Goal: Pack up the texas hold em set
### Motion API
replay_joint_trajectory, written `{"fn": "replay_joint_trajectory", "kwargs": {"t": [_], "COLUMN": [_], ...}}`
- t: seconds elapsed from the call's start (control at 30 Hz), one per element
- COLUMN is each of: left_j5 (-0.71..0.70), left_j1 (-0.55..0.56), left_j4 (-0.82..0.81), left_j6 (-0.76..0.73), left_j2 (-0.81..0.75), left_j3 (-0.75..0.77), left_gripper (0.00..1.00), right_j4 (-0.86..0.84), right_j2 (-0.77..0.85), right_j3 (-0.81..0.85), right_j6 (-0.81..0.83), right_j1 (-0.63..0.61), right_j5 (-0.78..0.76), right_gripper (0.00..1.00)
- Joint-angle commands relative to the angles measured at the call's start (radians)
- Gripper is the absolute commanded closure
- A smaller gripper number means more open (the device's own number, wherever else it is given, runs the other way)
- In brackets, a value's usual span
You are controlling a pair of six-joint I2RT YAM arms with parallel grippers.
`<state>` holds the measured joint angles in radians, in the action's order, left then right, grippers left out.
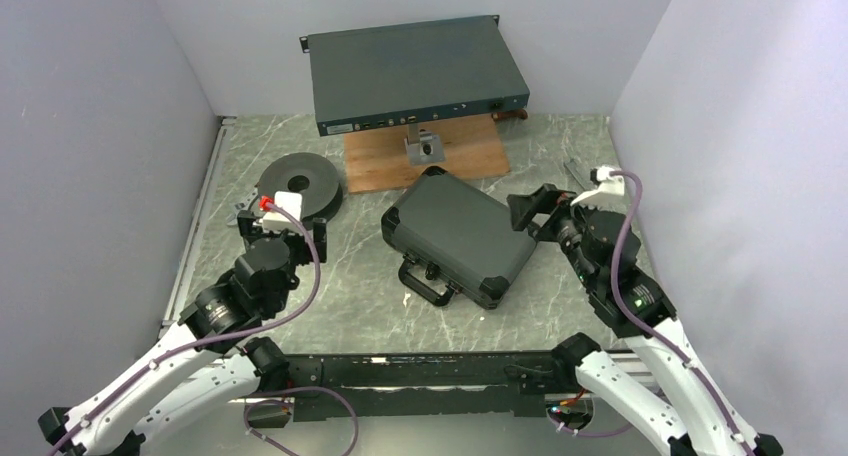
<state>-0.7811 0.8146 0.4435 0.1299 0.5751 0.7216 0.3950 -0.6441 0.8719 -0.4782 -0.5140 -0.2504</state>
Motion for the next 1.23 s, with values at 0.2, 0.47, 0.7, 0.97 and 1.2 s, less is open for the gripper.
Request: {"fn": "replay_joint_trajectory", "kwargs": {"t": [0.2,0.47,0.7,0.97,1.2], "left_j5": [-0.087,0.029,0.03,0.076,0.171], "left_j1": [-0.018,-0.018,-0.019,-0.027,-0.106], "left_j4": [-0.052,-0.099,-0.09,-0.174,-0.151], "left_j6": [-0.107,-0.198,-0.313,-0.384,-0.321], "left_j2": [-0.047,-0.204,-0.159,-0.139,-0.148], "left_j3": [-0.022,0.006,0.103,0.119,0.059], "left_gripper": [0.0,0.0,0.0,0.0,0.0], "right_j4": [0.012,-0.069,-0.082,-0.088,-0.085], "right_j2": [0.161,0.155,0.099,0.044,0.003], "right_j3": [-0.173,-0.118,-0.067,-0.007,0.018], "right_j6": [-0.098,0.007,0.059,0.106,0.119], "right_j1": [-0.001,-0.001,-0.001,-0.001,-0.001], "right_j5": [-0.26,-0.168,-0.098,-0.044,-0.049], "right_gripper": [0.0,0.0,0.0,0.0,0.0]}}
